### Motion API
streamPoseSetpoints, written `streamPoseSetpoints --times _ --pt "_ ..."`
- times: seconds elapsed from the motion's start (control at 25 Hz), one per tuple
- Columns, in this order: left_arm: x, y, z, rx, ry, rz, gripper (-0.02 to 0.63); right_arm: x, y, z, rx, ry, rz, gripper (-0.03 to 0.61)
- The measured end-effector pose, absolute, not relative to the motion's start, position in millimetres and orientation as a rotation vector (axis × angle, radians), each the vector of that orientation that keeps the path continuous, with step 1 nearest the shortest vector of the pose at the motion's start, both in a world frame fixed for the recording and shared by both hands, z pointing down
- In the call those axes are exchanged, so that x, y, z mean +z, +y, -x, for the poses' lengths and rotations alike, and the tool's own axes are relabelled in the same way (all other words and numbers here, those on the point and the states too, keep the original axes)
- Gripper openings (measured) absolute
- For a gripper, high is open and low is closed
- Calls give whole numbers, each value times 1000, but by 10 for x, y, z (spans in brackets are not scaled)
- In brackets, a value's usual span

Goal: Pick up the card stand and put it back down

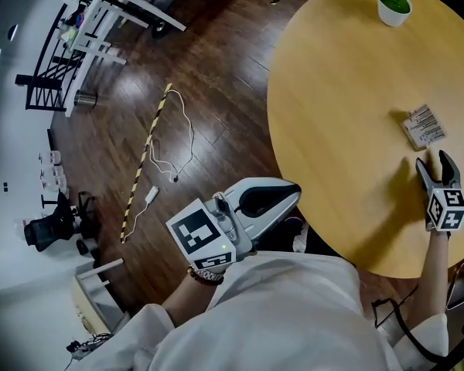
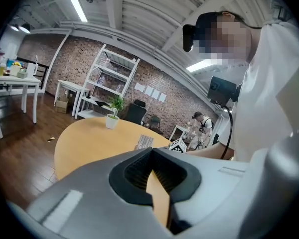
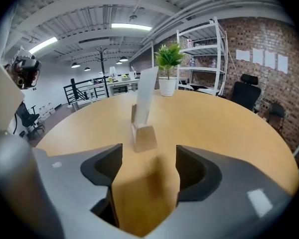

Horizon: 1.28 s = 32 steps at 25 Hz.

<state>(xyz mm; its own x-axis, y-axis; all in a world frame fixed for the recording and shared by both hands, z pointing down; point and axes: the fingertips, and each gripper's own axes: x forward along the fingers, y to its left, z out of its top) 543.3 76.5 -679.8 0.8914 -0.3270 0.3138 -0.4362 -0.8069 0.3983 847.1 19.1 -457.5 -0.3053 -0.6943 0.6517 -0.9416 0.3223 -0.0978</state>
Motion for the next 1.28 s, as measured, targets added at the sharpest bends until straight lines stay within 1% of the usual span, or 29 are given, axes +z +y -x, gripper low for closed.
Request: streamPoseSetpoints --times 0.08,0.16,0.2,0.32,0.44,0.6,0.76,0.84,1.08,1.28 --pt "-6818 842 -5365 271 -532 -2560 0 -4708 514 -8469 658 -2066 -1478 319" --pt "-6871 937 -5331 225 -480 -2552 0 -4937 838 -8427 641 -2054 -1507 292" --pt "-6881 1012 -5298 211 -448 -2559 0 -5060 1012 -8387 628 -2047 -1531 288" --pt "-6838 1323 -5098 201 -365 -2590 0 -5415 1561 -8225 603 -1999 -1676 285" --pt "-6853 1668 -4854 184 -269 -2602 0 -5766 2019 -8021 625 -1940 -1837 296" --pt "-6876 2119 -4325 201 -167 -2606 0 -6279 2554 -7368 614 -1958 -1936 284" --pt "-6944 2169 -3944 137 -181 -2579 0 -6532 2990 -6614 641 -2038 -1901 278" --pt "-7020 2202 -3962 95 -135 -2609 0 -6645 3198 -6431 620 -2059 -1890 278" --pt "-7358 2480 -4259 4 -37 -2687 0 -7119 3484 -6271 580 -2164 -1986 273" --pt "-7939 2955 -4432 -173 116 -2682 0 -7540 3671 -5861 436 -2329 -1960 275"
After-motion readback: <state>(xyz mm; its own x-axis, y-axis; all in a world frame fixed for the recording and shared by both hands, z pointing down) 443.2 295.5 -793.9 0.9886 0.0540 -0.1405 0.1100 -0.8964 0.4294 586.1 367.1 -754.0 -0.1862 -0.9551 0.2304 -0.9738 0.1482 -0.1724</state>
